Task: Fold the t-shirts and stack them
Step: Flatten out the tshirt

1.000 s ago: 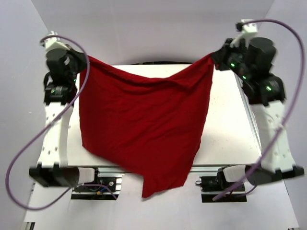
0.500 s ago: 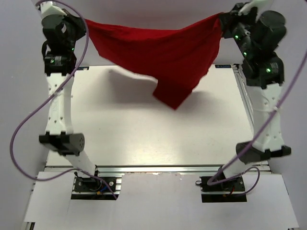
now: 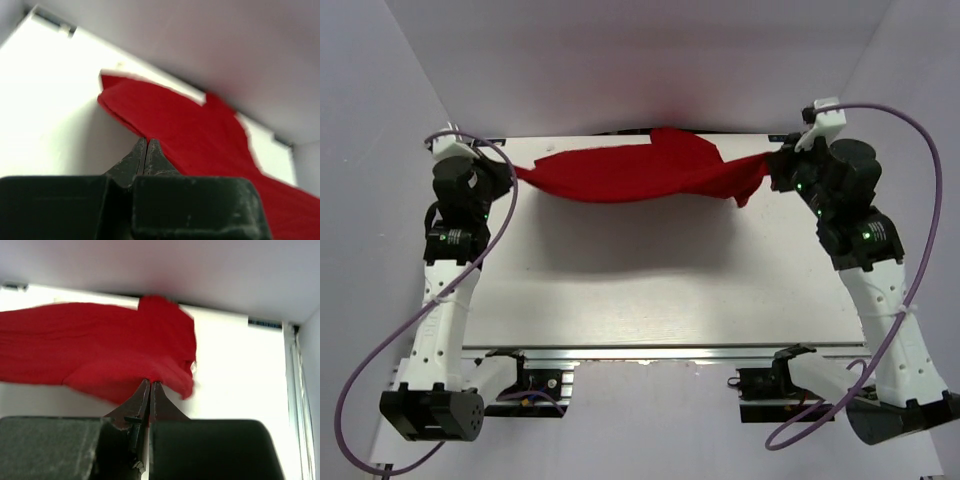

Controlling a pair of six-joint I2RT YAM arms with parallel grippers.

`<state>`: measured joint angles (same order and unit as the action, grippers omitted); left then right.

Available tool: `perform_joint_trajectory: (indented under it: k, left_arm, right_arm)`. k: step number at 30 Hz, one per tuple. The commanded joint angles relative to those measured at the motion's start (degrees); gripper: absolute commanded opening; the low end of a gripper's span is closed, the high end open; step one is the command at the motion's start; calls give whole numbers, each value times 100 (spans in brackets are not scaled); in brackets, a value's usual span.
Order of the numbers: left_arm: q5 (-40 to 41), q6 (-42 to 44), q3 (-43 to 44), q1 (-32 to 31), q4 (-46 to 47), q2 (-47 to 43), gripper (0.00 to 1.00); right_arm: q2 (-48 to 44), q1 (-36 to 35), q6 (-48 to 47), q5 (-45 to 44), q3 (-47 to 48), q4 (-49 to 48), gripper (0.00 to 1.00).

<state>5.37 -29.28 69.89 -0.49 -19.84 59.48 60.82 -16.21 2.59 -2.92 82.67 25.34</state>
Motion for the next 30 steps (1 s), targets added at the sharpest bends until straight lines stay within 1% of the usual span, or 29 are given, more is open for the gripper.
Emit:
perform_joint_trajectory:
  k: [1,4,5,7,9,11,14,17,19,22,23,24,25,26,27,28,29,30]
  left_arm:
    - [228,44,-143,23,15,-226,0]
    - [368,115,497,23,-231,-235,0]
    - [351,141,604,23,-266,-235,0]
    - [255,159,745,23,-468,-227,0]
    - [202,159,519,23,-495,-357,0]
    - [202,98,98,23,-451,-490,0]
    - [289,63,-80,23,-434,-771,0]
    - [473,106,121,23,-538,-904,0]
    - [544,212,498,23,-626,-807,0]
    - [431,300,894,23,-601,-325,0]
    - [343,309,982,23,-531,68,0]
    - [264,317,1053,23,-469,298,0]
    - [211,317,1245,23,-425,553,0]
    - [167,317,1368,23,-329,1138,0]
    - [36,283,1518,23,-293,1458,0]
    - [-9,265,1928,23,-267,1757,0]
    - [-96,230,2141,23,-153,2055,0]
    - [-184,151,2369,23,-91,2572,0]
  right_arm:
    - [-526,-32,-22,-227,90,-163,0]
    - [-545,-23,-57,-315,880,180,0]
    - [-510,-32,-66,-289,1326,277,0]
    - [-405,-23,-48,-166,1672,506,0]
    - [-404,-23,22,-60,1639,674,0]
    - [-491,-32,57,-25,1263,700,0]
    - [-729,-23,145,133,1032,630,0]
    - [-905,-32,128,125,1110,551,0]
    - [-818,-23,110,98,1294,586,0]
    - [-256,-32,57,151,1514,709,0]
    - [-81,-32,75,160,1524,691,0]
    - [339,-23,75,195,1541,639,0]
    - [552,-23,75,186,1567,473,0]
    - [815,-23,49,204,1620,358,0]
    - [1383,-32,23,195,1742,288,0]
    - [1676,-23,-4,195,2178,235,0]
    - [1992,-32,-13,213,2470,217,0]
    - [2587,-32,-22,221,2786,208,0]
